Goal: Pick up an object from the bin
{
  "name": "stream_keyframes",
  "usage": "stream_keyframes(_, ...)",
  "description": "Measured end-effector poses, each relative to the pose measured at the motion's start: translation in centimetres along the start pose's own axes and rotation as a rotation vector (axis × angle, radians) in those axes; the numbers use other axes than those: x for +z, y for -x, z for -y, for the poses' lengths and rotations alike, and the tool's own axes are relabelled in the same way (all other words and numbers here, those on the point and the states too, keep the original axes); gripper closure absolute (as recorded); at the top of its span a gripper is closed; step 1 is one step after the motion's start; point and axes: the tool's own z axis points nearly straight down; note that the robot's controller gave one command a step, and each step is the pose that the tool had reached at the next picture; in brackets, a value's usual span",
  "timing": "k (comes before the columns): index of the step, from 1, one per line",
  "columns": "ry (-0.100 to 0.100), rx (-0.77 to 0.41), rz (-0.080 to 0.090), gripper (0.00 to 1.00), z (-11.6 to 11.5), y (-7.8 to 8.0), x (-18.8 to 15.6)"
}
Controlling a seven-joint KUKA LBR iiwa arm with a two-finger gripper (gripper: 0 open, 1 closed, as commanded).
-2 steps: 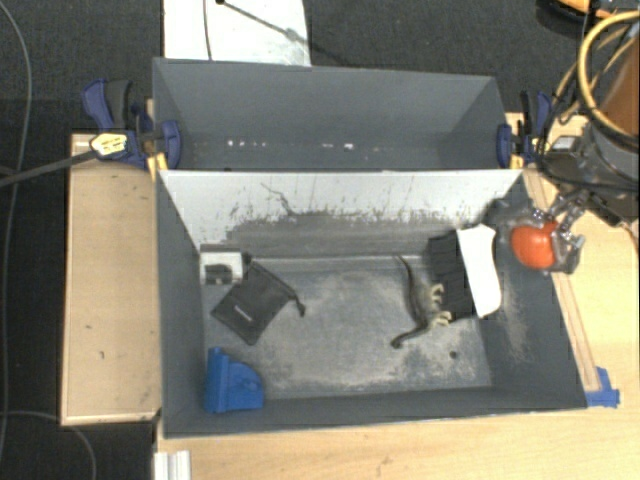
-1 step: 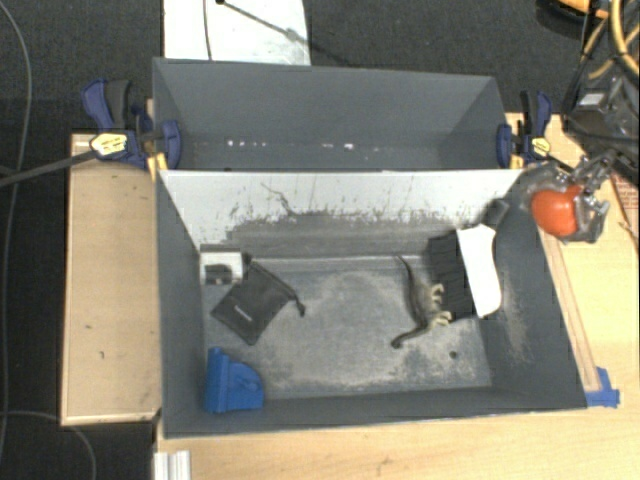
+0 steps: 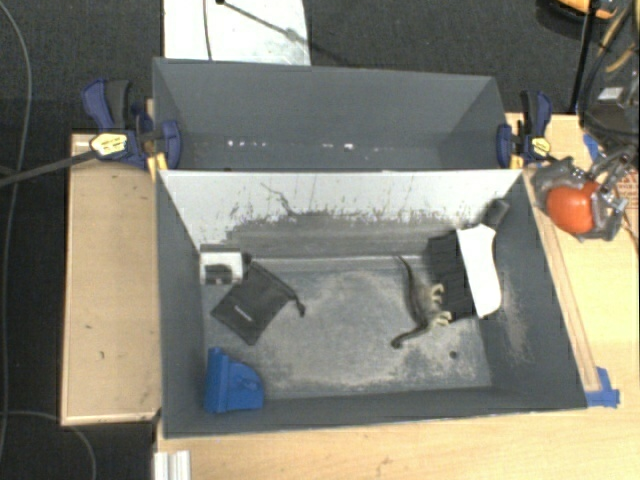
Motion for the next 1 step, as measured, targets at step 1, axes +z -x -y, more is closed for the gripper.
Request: stream_keyframes(1,0.002,-0.123,-0.001,0.0,-0.73,0.35,4.43)
